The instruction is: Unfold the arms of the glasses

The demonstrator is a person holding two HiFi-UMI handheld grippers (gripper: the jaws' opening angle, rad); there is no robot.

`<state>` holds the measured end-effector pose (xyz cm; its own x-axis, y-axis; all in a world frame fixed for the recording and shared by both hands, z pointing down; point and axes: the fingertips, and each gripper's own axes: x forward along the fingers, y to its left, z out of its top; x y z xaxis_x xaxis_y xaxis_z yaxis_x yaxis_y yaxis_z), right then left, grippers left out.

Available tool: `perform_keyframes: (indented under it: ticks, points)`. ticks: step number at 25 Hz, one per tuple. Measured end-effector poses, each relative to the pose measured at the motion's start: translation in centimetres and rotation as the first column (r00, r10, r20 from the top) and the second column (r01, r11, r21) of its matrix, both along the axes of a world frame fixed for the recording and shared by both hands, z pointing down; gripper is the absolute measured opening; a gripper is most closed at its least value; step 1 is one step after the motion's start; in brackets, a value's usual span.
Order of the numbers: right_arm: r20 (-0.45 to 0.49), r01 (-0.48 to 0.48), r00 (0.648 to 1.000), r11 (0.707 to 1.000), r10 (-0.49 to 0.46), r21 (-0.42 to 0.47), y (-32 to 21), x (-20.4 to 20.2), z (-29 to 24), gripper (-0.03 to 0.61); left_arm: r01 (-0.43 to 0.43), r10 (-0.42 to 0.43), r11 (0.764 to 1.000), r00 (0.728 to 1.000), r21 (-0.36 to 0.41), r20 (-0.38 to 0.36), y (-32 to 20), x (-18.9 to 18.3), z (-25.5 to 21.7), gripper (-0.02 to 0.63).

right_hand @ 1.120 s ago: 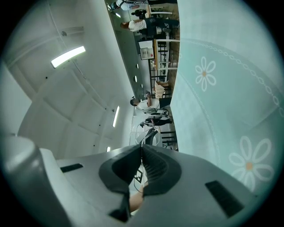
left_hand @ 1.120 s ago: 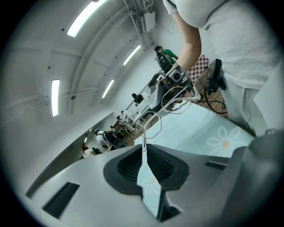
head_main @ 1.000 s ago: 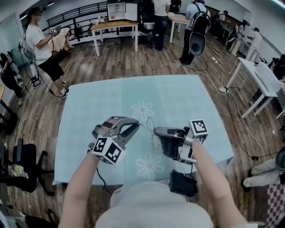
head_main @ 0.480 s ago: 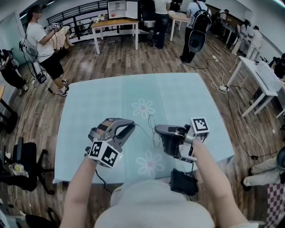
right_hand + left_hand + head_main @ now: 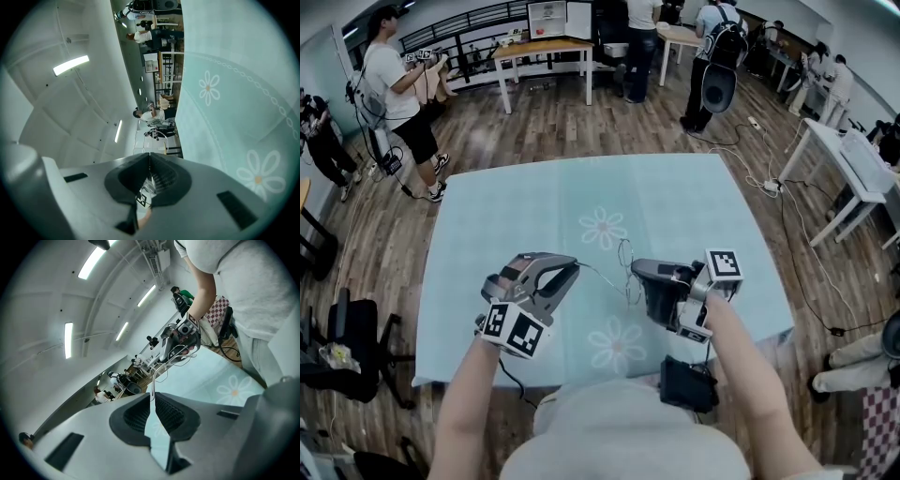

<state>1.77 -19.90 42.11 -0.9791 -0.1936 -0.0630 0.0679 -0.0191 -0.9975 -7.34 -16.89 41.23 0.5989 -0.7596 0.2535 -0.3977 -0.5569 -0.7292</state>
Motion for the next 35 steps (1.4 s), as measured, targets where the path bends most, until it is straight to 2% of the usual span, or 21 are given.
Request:
perform_keyframes:
  ticks: [10,15,25,35]
  points:
    - [-0.028,-0.100,0.995,0.995,0.100,-0.003,-1.3,1.3,1.0,0.011,0.007,-0.008,1.000,0.999,-0.023,-0.034,1.7,-0.6,0.7,0.040]
    - [-0.041,-0.125,0.991,0.992,0.125,-0.008,-1.6,1.4,1.5,0.011,0.006,-0.008,1.000,0.997,-0.030,-0.079,2.5,-1.0,0.6,0.040]
    - [-0.070,-0.173,0.983,0.985,0.172,-0.006,-2.4,1.9,1.9,0.011,-0.023,0.019,0.999,0.996,-0.047,-0.092,4.2,-0.9,0.8,0.040]
    - [-0.059,-0.134,0.989,0.991,0.135,0.023,-2.0,1.7,1.3,0.011,-0.048,0.035,0.995,0.987,-0.083,-0.156,4.9,-1.1,0.3,0.040]
